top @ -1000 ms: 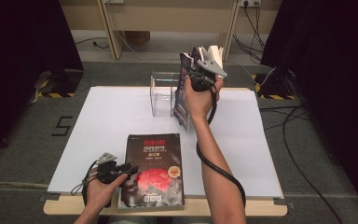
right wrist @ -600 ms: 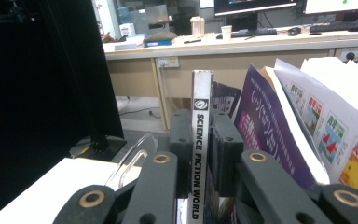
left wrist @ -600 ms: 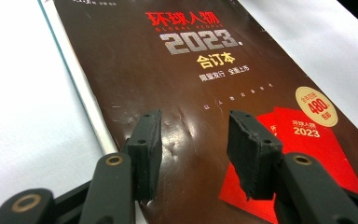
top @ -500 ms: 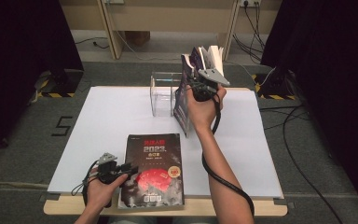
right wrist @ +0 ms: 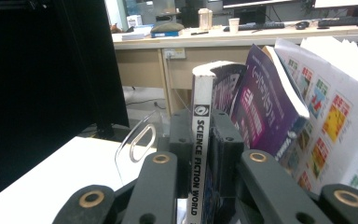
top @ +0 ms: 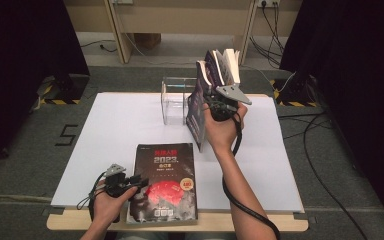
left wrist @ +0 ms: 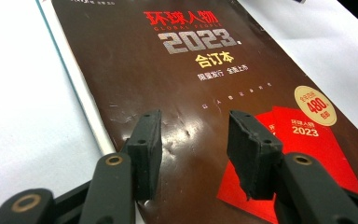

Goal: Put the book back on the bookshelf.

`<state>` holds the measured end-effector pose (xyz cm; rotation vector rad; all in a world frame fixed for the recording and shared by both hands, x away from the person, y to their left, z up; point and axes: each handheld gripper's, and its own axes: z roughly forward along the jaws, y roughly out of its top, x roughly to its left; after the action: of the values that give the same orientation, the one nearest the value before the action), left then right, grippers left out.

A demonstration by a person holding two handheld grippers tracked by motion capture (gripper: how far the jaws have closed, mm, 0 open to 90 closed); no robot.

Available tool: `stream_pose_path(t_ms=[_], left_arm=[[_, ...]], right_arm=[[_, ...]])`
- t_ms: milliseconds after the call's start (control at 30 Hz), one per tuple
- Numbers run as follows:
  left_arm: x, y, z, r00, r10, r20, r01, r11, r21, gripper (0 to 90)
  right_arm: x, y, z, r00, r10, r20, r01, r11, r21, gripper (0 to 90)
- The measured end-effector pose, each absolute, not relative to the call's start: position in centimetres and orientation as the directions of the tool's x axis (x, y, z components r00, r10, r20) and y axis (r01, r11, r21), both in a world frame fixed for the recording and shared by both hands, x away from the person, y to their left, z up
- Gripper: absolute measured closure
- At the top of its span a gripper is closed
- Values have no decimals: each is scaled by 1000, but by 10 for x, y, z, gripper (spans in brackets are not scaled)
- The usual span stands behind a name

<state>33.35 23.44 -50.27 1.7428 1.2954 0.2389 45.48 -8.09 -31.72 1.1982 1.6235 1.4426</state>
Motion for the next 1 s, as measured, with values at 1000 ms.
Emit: stream_pose_path(t_ms=[1000], left_arm=[[333,233,-503,424,837,-345,654,-20,756,543]], right_arm=[[425,-96,-335,-372,922,107,285,3,959,759]])
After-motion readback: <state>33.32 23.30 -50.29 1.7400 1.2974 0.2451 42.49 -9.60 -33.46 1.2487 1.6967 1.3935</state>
